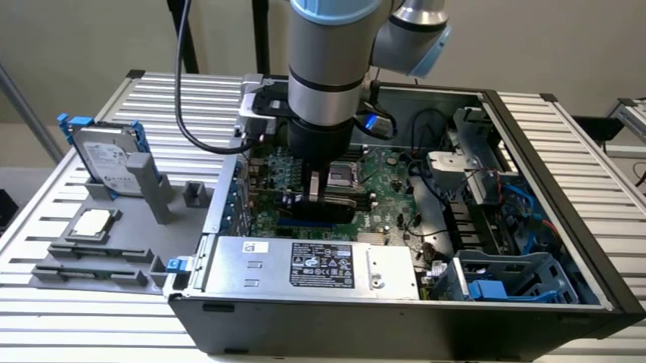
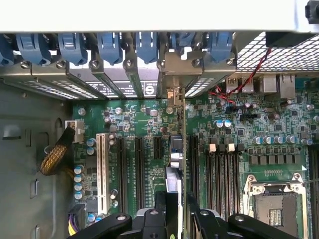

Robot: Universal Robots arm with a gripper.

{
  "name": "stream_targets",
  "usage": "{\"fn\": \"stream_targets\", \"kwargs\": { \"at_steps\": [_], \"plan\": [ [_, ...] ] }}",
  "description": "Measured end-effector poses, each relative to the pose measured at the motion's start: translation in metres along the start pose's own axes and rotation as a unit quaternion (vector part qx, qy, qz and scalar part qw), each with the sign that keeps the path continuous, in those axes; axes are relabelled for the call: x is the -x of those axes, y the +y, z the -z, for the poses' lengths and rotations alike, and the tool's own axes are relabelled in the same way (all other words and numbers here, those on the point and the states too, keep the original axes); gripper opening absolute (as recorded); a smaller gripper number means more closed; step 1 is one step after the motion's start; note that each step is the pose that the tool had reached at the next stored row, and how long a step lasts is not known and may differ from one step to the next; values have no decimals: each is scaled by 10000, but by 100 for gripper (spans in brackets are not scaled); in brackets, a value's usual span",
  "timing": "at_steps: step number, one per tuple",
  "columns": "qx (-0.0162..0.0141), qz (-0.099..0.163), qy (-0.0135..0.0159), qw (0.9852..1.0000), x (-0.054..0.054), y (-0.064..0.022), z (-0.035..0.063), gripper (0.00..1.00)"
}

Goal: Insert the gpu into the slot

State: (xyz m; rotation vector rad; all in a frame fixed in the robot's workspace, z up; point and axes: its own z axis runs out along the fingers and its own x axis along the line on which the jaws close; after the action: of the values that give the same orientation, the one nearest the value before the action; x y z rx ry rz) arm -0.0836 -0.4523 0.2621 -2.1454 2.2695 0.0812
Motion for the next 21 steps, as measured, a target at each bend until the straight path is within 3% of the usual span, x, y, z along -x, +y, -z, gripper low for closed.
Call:
{"fn": "stream_targets", "kwargs": {
  "at_steps": [9,21],
  "plan": [
    [0,8,3,10000,24,1,-10,26],
    [-2,13,43,10000,23,1,-36,26]
  ]
}}
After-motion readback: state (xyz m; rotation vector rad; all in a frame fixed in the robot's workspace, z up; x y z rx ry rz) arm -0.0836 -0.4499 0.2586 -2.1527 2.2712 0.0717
